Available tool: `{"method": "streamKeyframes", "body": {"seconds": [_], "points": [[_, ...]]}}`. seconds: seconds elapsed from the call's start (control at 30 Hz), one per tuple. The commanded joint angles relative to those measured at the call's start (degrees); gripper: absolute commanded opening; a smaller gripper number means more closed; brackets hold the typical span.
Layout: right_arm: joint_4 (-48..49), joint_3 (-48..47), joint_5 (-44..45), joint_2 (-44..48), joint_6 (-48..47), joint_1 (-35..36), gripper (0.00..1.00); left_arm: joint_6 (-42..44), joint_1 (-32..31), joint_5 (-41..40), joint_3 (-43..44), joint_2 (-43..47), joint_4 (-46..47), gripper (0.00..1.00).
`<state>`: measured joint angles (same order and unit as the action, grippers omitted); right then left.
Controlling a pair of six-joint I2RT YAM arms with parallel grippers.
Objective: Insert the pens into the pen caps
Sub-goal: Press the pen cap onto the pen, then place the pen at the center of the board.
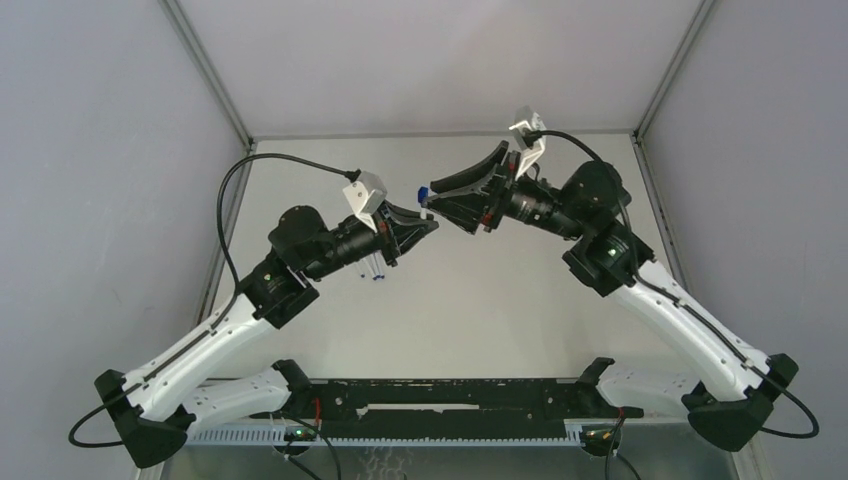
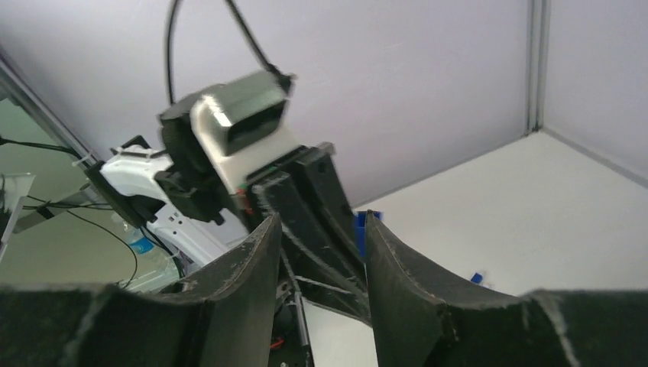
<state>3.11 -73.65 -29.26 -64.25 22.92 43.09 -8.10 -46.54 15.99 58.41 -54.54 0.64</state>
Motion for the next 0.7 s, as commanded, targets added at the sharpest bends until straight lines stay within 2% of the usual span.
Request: {"method": "streamKeyframes", "body": {"seconds": [0.0, 0.3, 0.37, 0.43, 0.5, 0.6, 0.67], "points": [[-2.3, -1.5, -0.3, 6.8, -4.5, 0.0, 0.51, -1.9, 0.3, -0.2, -2.1, 1.8, 4.0, 0.0], [-8.1, 9.2, 12.1, 17.7, -9.8, 0.0, 0.52, -3.7, 0.4, 10.1, -1.5, 3.5, 7.7, 0.0], [-9.4, 11.4, 14.2, 19.3, -9.7, -0.1, 0.52, -3.8, 0.4, 10.2, -1.7, 3.4, 7.7, 0.0], [-10.6, 14.2, 15.1, 20.5, -8.9, -0.1, 0.51, -3.8, 0.5, 6.4, -2.0, 3.1, 5.8, 0.0], [-12.8, 16.6, 17.1, 21.3, -7.3, -0.1, 0.5, -4.7, 1.2, -0.9, -2.5, 2.8, 2.7, 0.0], [-14.9, 20.8, 18.9, 22.1, -5.4, -0.1, 0.5, -6.4, 4.3, -8.5, -4.4, 1.9, -0.2, 0.01], [-13.9, 23.9, 20.1, 22.7, -2.3, -0.1, 0.5, -10.5, 7.2, -14.1, -6.6, 1.7, -3.0, 0.01]]}}
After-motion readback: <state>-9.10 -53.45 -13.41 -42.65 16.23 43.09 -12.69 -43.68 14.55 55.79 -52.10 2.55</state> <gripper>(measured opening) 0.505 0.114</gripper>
